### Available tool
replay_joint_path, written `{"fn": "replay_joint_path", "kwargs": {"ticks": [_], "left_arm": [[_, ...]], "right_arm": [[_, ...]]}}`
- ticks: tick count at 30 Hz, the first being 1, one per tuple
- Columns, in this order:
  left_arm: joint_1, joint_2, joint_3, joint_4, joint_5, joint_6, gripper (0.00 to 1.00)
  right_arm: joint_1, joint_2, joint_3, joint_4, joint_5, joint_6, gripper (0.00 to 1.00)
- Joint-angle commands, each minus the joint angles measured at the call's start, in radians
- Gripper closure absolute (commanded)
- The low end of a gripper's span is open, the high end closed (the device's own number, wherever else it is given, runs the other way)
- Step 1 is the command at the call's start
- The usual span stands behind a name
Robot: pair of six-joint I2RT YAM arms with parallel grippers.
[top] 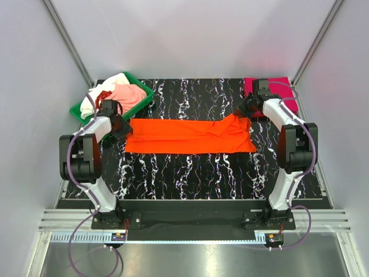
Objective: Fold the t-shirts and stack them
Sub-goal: Fold the tshirt
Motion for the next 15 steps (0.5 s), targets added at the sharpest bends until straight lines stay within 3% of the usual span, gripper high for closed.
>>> {"fn": "replay_joint_path", "kwargs": {"ticks": [1,10,15], "left_arm": [[-0.009,-0.062,0.072,-0.017,-0.090,0.040,0.57],[-0.058,-0.096,0.104,-0.034,-0.112,0.078,0.56],[-0.104,-0.105,0.078,-0.036,-0.095,0.081,0.65]], "right_arm": [[-0.005,-0.020,0.017,0.030,-0.016,-0.012,1.00],[-0.005,-0.043,0.008,0.031,0.033,0.002,1.00],[-0.005,-0.069,-0.018,0.039,0.053,0.011,1.00]]}}
